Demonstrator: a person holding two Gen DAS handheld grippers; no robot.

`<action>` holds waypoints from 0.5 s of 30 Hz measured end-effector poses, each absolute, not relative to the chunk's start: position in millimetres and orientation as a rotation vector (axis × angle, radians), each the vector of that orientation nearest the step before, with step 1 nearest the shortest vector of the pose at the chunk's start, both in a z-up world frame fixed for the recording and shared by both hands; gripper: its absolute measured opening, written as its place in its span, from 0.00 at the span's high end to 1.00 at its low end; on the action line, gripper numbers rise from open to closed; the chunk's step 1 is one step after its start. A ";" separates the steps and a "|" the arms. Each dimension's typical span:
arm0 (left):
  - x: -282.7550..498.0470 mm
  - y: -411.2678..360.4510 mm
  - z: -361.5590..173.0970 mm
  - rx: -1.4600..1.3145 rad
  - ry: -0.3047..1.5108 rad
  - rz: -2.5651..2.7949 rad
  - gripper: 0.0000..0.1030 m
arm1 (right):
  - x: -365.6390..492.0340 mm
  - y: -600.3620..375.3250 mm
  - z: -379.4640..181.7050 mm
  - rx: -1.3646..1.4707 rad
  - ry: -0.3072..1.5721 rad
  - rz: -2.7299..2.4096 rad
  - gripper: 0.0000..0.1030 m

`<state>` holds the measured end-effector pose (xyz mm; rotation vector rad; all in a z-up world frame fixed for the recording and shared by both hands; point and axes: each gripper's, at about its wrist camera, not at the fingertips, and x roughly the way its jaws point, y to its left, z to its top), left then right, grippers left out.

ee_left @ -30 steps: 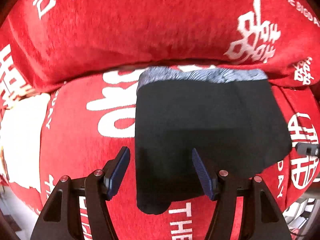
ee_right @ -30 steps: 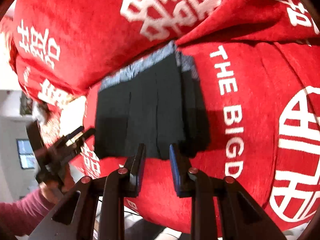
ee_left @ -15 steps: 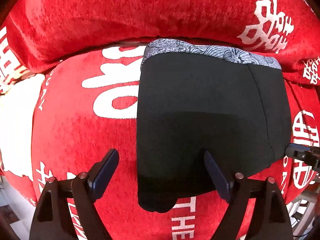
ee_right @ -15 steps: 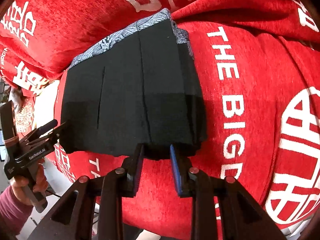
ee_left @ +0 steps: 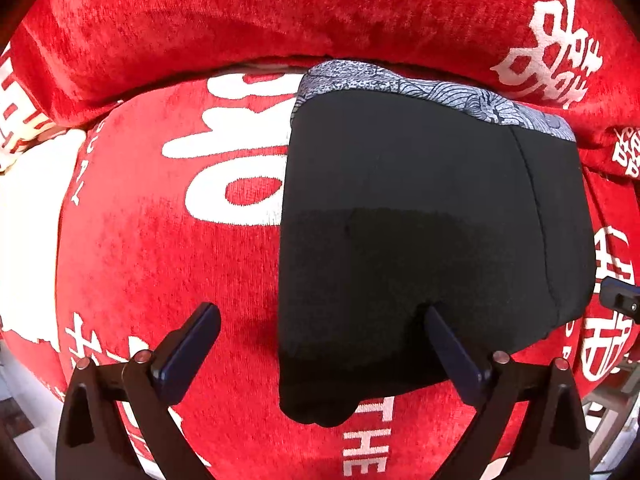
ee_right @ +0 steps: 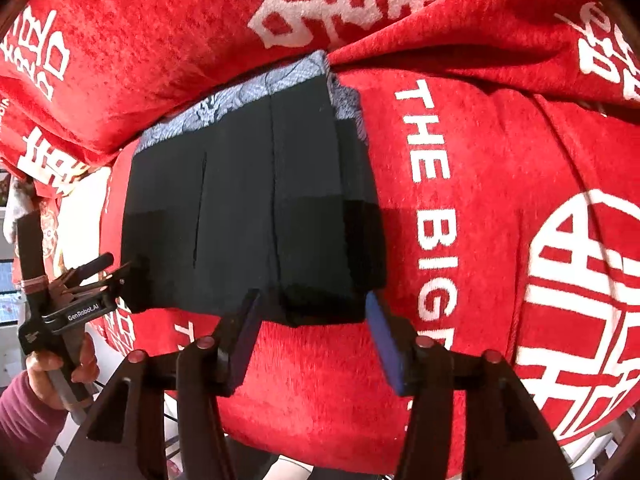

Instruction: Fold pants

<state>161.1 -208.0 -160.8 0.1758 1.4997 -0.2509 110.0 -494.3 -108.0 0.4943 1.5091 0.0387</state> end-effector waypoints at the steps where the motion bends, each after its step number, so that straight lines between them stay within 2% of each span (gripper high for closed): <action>1: 162.2 -208.0 -161.3 0.179 1.501 -0.252 0.01 | 110.7 -496.6 -109.4 0.505 1.510 0.037 0.42; 6: 167.6 -210.3 -162.2 0.193 1.504 -0.261 0.01 | 114.0 -505.9 -117.2 0.540 1.522 0.025 0.36; 15: 196.9 -203.2 -166.6 0.128 1.534 -0.297 0.01 | 119.9 -521.9 -130.9 0.561 1.555 0.038 0.31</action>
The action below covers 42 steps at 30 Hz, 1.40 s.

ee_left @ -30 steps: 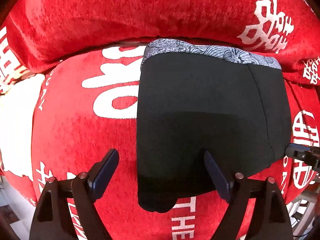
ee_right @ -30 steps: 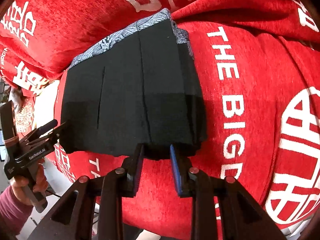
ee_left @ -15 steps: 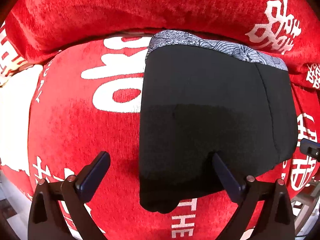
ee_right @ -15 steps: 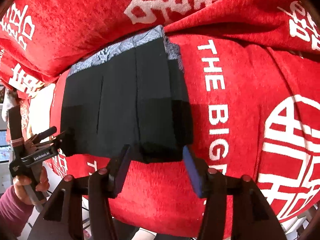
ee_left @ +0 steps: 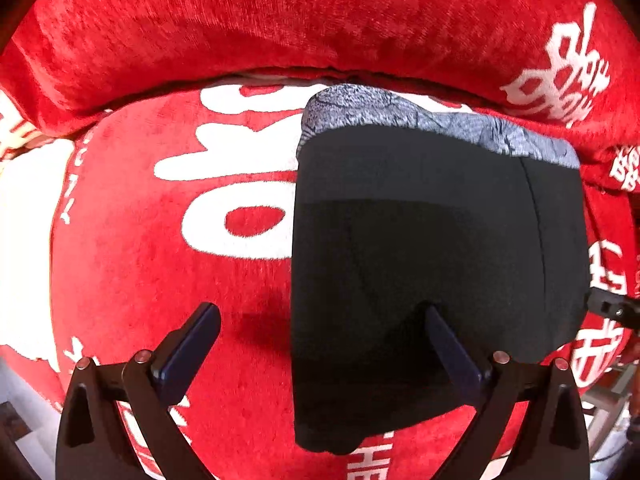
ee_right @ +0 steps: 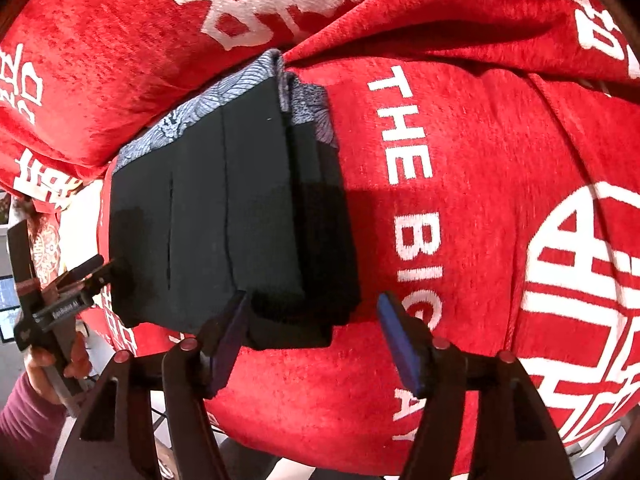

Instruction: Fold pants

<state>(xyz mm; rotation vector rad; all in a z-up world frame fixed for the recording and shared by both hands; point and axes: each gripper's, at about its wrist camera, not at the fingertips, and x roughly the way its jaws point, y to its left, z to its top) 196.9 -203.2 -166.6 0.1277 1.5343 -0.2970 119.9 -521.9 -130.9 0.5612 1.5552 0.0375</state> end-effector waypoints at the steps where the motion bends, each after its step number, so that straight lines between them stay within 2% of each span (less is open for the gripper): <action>1: 201.1 -200.9 -168.6 0.108 1.549 -0.312 0.01 | 120.8 -524.0 -131.6 0.569 1.551 0.043 0.31; 9: 225.8 -188.4 -190.5 -0.071 1.631 -0.449 0.01 | 130.3 -545.2 -143.9 0.703 1.493 0.155 0.23; 24: 243.0 -214.4 -219.9 -0.147 1.670 -0.529 0.01 | 156.1 -569.8 -198.7 0.941 1.506 0.342 0.23; 33: 243.9 -212.5 -230.7 -0.231 1.704 -0.517 0.01 | 156.8 -580.5 -208.0 1.064 1.461 0.362 0.21; 34: 244.1 -213.1 -230.7 -0.244 1.699 -0.507 0.01 | 156.8 -582.0 -208.6 1.071 1.469 0.352 0.22; 35: 243.3 -213.5 -228.4 -0.258 1.683 -0.504 0.07 | 157.3 -581.5 -207.7 1.069 1.474 0.352 0.27; 37: 240.6 -214.3 -223.0 -0.263 1.667 -0.502 0.12 | 155.9 -585.1 -203.7 1.045 1.473 0.356 0.37; 39: 237.3 -215.0 -214.7 -0.251 1.643 -0.501 0.19 | 153.9 -584.4 -198.1 1.037 1.453 0.363 0.51; 42: 232.9 -211.8 -201.7 -0.241 1.613 -0.505 0.27 | 149.6 -583.9 -188.6 1.040 1.429 0.359 0.56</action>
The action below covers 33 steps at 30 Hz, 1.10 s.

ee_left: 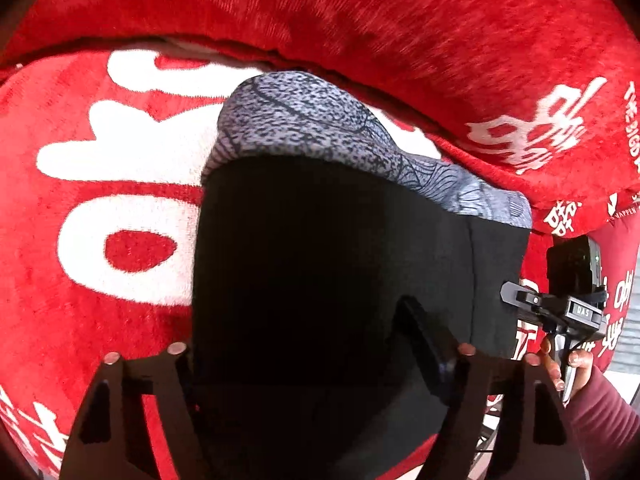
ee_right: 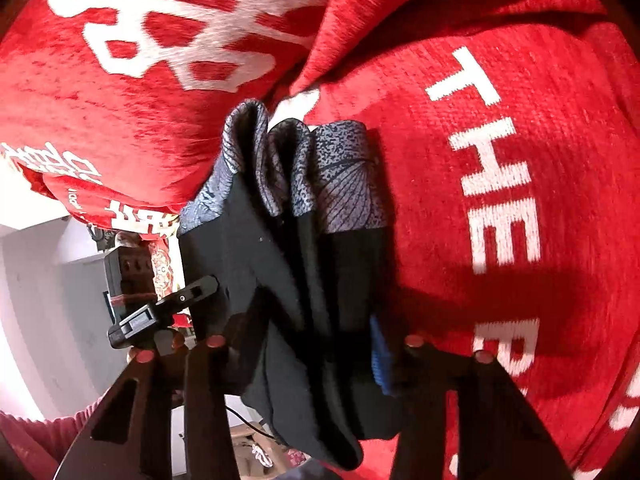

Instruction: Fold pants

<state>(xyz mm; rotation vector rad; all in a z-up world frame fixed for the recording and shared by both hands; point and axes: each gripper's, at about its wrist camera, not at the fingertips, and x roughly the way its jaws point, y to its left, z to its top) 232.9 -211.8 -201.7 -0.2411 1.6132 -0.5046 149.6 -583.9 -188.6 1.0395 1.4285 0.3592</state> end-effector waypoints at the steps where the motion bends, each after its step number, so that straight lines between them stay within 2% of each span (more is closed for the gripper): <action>1: 231.4 -210.8 -196.1 -0.238 1.602 -0.509 0.28 | 149.5 -580.9 -186.5 1.044 1.422 0.361 0.57; 3: 227.7 -207.0 -183.5 -0.232 1.584 -0.525 0.31 | 148.1 -579.7 -180.1 1.057 1.409 0.370 0.58; 18: 171.1 -134.7 -118.3 -0.188 1.547 -0.524 0.31 | 96.6 -511.8 -122.5 1.100 1.389 0.445 0.59; 26: 135.7 -88.2 -139.5 -0.242 1.598 -0.476 0.31 | 59.8 -462.2 -133.0 1.147 1.404 0.424 0.59; 31: 124.5 -82.5 -170.4 -0.197 1.634 -0.417 0.31 | 58.9 -442.2 -148.1 1.037 1.481 0.367 0.59; 32: 122.9 -80.5 -177.4 -0.179 1.636 -0.397 0.28 | 59.9 -439.3 -150.7 1.001 1.496 0.353 0.59; 33: 122.2 -77.0 -178.9 -0.174 1.623 -0.391 0.20 | 60.8 -437.0 -153.5 0.963 1.508 0.340 0.57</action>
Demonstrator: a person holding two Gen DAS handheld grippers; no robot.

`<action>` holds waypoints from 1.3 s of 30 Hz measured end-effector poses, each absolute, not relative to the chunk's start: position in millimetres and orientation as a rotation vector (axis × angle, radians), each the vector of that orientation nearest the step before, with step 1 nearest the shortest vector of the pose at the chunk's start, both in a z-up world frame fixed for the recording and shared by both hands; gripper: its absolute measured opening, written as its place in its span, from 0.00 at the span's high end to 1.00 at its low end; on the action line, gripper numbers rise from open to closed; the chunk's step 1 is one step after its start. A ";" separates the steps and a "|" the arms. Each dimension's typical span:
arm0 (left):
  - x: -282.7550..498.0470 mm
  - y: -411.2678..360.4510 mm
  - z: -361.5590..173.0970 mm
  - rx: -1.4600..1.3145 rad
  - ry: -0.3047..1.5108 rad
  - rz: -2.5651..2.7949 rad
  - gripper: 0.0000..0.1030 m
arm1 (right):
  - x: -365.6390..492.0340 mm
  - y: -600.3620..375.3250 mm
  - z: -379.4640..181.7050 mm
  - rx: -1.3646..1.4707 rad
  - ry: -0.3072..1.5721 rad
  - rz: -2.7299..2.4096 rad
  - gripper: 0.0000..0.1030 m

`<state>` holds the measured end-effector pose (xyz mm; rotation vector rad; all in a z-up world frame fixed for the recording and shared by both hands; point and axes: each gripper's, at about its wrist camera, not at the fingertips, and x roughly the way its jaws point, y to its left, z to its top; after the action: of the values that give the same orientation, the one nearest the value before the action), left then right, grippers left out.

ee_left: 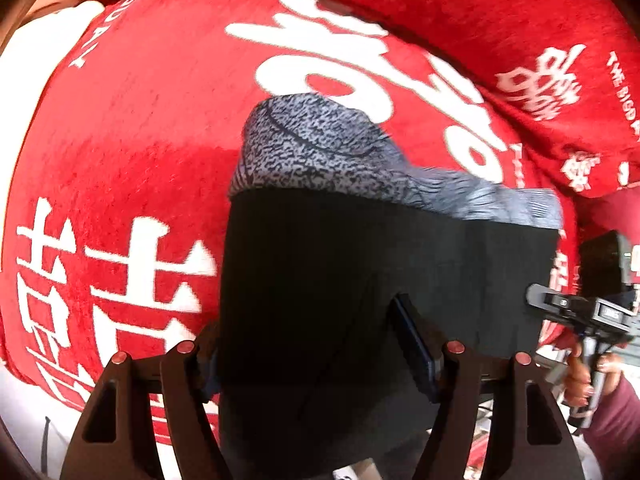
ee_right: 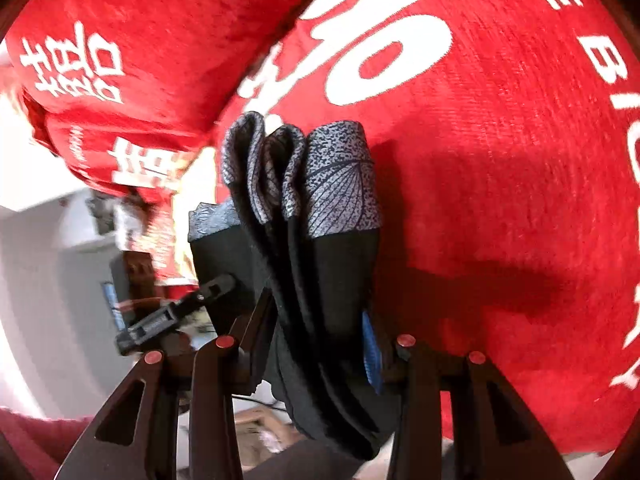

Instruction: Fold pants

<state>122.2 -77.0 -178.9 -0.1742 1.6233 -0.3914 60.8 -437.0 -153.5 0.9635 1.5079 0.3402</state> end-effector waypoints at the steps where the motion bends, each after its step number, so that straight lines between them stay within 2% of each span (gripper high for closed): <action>1: 122.7 -75.2 -179.8 -0.169 1.605 -0.382 0.17 | 61.3 -436.7 -155.4 0.936 1.511 0.323 0.56; 3: 124.7 -71.8 -180.8 -0.167 1.602 -0.359 0.11 | 61.4 -438.5 -160.1 0.915 1.524 0.276 0.48; 5: 126.2 -69.4 -179.3 -0.160 1.598 -0.340 0.10 | 60.8 -440.9 -161.5 0.880 1.540 0.215 0.42; 16: 116.6 -73.1 -130.9 0.022 1.547 -0.272 0.10 | 49.8 -449.3 -123.2 0.707 1.567 0.037 0.40; 18: 108.6 -79.8 -120.7 0.058 1.537 -0.276 0.10 | 45.4 -446.9 -112.4 0.683 1.563 0.013 0.33; 22: 93.4 -97.7 -108.7 0.111 1.539 -0.295 0.10 | 36.3 -434.5 -92.9 0.639 1.563 -0.018 0.28; 24: 85.1 -105.2 -102.6 0.140 1.537 -0.304 0.10 | 31.9 -426.7 -82.3 0.608 1.551 -0.042 0.20; 28: 70.8 -111.8 -91.5 0.198 1.531 -0.302 0.10 | 27.5 -405.8 -63.2 0.463 1.537 -0.116 0.17; 29: 68.2 -112.3 -89.9 0.201 1.529 -0.303 0.10 | 26.9 -400.7 -59.7 0.440 1.534 -0.125 0.12; 30: 65.6 -112.7 -88.4 0.199 1.529 -0.306 0.10 | 26.6 -396.3 -56.9 0.425 1.532 -0.133 0.02; 37: 56.2 -109.7 -75.2 0.225 1.528 -0.331 0.09 | 25.7 -363.6 -35.0 0.300 1.500 -0.146 0.00; 38: 55.9 -109.3 -72.8 0.228 1.524 -0.333 0.00 | 25.9 -358.7 -31.9 0.290 1.505 -0.141 0.00; 39: 55.8 -108.5 -69.0 0.231 1.513 -0.331 0.00 | 27.0 -355.1 -30.4 0.286 1.511 -0.137 0.00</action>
<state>55.8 -108.5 -69.0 0.2308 1.5133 -0.3314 27.0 -355.1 -30.4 0.2862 1.5105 -0.1365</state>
